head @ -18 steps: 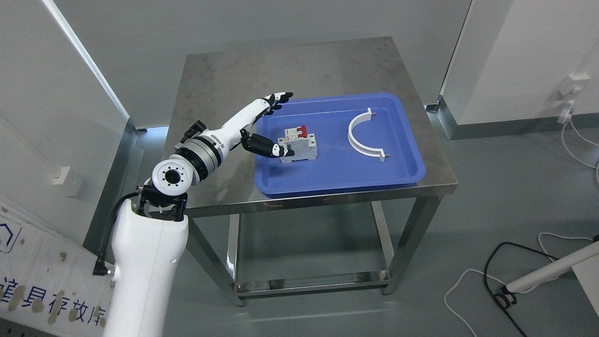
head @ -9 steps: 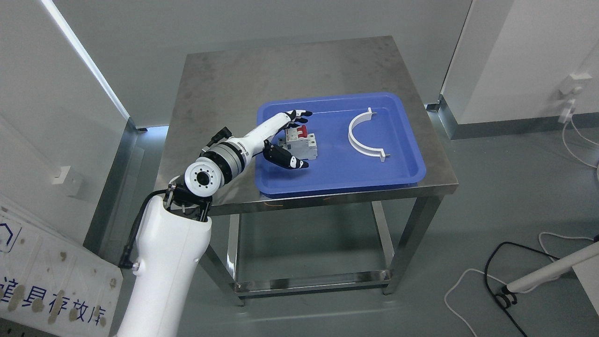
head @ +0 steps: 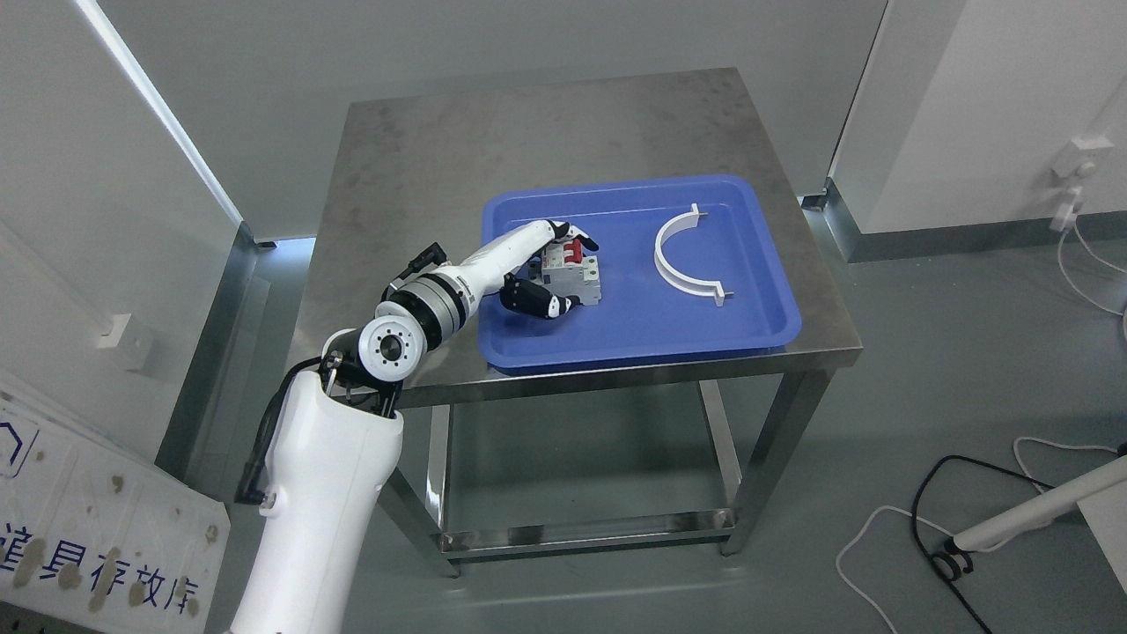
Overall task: Place circuit breaker on shelf
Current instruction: 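Close the left hand around the circuit breaker, then lift the circuit breaker out of the tray with the left hand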
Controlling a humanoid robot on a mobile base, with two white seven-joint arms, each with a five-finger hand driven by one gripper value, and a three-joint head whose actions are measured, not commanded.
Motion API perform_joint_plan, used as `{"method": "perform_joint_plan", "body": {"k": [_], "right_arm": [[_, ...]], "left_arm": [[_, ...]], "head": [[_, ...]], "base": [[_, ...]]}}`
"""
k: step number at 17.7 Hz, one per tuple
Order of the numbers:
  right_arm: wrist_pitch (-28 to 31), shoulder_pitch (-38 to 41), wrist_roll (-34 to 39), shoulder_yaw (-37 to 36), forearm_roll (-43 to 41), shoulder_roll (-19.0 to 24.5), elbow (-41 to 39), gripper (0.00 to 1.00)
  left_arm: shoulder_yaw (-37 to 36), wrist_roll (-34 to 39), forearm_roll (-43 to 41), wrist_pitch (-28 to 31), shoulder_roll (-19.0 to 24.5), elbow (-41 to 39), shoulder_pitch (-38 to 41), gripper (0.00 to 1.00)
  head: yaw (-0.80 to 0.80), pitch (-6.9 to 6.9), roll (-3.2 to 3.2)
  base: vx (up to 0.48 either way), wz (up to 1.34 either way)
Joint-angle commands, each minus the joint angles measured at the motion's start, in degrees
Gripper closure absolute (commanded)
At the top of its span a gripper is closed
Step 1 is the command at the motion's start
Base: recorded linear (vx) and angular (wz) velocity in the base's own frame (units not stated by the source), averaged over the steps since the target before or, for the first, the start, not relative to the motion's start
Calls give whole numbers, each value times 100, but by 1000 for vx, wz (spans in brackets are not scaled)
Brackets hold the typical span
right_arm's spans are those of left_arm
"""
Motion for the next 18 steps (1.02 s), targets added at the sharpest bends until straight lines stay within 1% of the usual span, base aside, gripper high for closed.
{"method": "perform_joint_plan", "body": {"k": [1,2,4,6,7,8,9,11,13,14,17,18], "right_arm": [[-1,1,-3,0,0,-100,0,0],[-1,1,-3,0,0,-100,0,0],[-1,1,-3,0,0,-100,0,0],[-1,1,-3,0,0,-100,0,0],[-1,1,-3,0,0,-100,0,0],[-1,1,-3,0,0,-100,0,0],[-1,1,-3,0,0,-100,0,0],[-1,1,-3,0,0,-100,0,0],[-1,1,-3,0,0,-100,0,0],[-1,1,-3,0,0,-100,0,0],[-1,1,-3,0,0,-100,0,0],[-1,1,-3,0,0,-100,0,0]], "left_arm": [[704,24,-190,-857,21,477,-17,88],[1019,33,-173,-1235,21,477,-17,98],[1460,164,81,-1476,21,408,-61,100],[1593,786,1149,-1494,21,162,-166,100],[1698,1259,2034,-1572,21,57,-167,99],[1716,1568,2538,-1756,21,-23,-140,97],[1682,1841,2796,-1993,21,-171,-1,97],[1638,2648,2860,-2092,21,-505,447,97],[1506,4139,3078,-2153,21,-900,1008,97],[1436,4494,3175,-2162,21,-1146,1298,97],[1190,4542,3466,-2232,21,-1902,2239,97],[1146,4542,3466,-2276,21,-2044,2424,97]], "head": [[0,0,0],[0,0,0],[0,0,0],[0,0,0],[0,0,0],[0,0,0],[0,0,0],[0,0,0],[0,0,0],[0,0,0],[0,0,0],[0,0,0]], "base": [[0,0],[0,0],[0,0],[0,0],[0,0],[0,0],[0,0],[0,0],[0,0],[0,0],[-4,-12],[-12,-35]]}}
